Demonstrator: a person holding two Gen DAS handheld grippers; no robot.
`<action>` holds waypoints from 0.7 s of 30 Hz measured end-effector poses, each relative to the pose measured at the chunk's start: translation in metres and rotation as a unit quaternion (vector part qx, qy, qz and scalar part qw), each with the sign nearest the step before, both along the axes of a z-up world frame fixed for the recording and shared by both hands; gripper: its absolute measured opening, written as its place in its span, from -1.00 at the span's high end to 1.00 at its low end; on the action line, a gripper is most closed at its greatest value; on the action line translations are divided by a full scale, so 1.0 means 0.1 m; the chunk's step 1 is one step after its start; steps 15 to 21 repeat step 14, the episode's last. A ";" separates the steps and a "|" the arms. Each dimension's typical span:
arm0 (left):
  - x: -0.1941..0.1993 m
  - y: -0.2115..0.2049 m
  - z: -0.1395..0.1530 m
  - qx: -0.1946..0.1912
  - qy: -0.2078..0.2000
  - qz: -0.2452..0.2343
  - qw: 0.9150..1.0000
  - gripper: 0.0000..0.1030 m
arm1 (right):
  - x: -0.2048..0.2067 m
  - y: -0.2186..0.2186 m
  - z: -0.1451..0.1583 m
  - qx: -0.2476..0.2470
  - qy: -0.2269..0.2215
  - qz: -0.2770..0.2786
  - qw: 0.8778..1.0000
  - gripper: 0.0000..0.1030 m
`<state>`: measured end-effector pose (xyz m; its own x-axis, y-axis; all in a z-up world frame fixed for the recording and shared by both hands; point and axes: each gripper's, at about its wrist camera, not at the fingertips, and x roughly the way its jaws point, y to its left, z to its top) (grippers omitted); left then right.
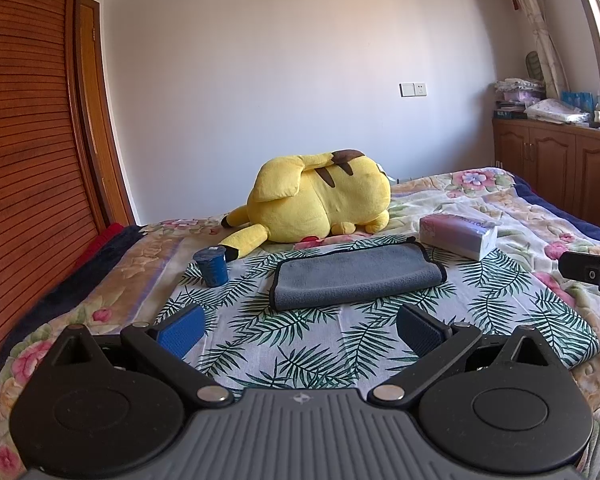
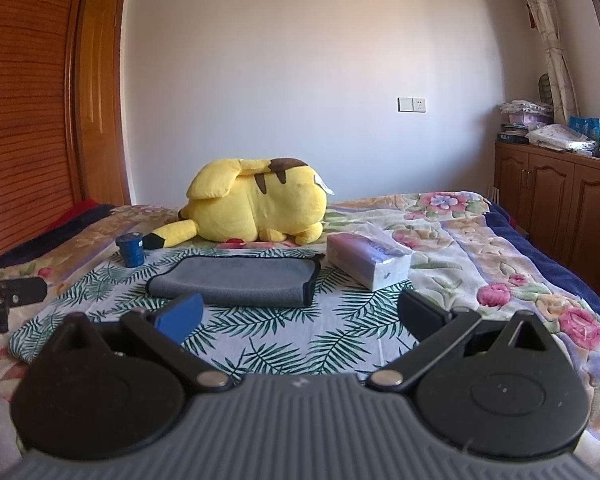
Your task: Fold towel
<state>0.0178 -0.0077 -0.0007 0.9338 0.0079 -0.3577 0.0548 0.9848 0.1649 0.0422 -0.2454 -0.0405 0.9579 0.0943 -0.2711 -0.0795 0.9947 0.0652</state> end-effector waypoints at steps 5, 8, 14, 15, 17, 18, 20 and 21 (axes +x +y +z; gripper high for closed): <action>0.00 0.00 0.00 0.000 0.000 0.000 1.000 -1.00 | 0.00 0.00 0.00 0.000 0.000 0.001 1.000 -1.00; 0.00 0.00 0.00 0.000 0.000 0.000 1.000 -1.00 | 0.00 0.00 0.00 0.000 0.000 0.000 1.000 -1.00; 0.00 0.00 0.00 0.001 0.000 0.000 1.000 -1.00 | 0.00 0.00 0.00 0.000 0.000 0.000 1.000 -1.00; 0.00 0.00 0.00 0.001 0.000 0.000 1.000 -1.00 | 0.00 0.00 0.00 0.000 0.000 0.000 1.000 -1.00; 0.00 0.00 0.00 0.001 0.000 0.000 1.000 -1.00 | 0.00 0.00 0.00 0.000 0.000 0.000 1.000 -1.00; 0.00 0.00 0.00 0.001 0.000 0.000 1.000 -1.00 | 0.00 0.00 0.00 0.000 0.000 0.000 1.000 -1.00; 0.00 0.00 0.00 0.001 0.000 0.000 1.000 -1.00 | 0.00 0.00 0.00 0.000 0.000 0.000 1.000 -1.00; 0.00 0.00 0.00 0.001 0.000 0.000 1.000 -1.00 | 0.00 0.00 0.00 0.000 0.000 0.000 1.000 -1.00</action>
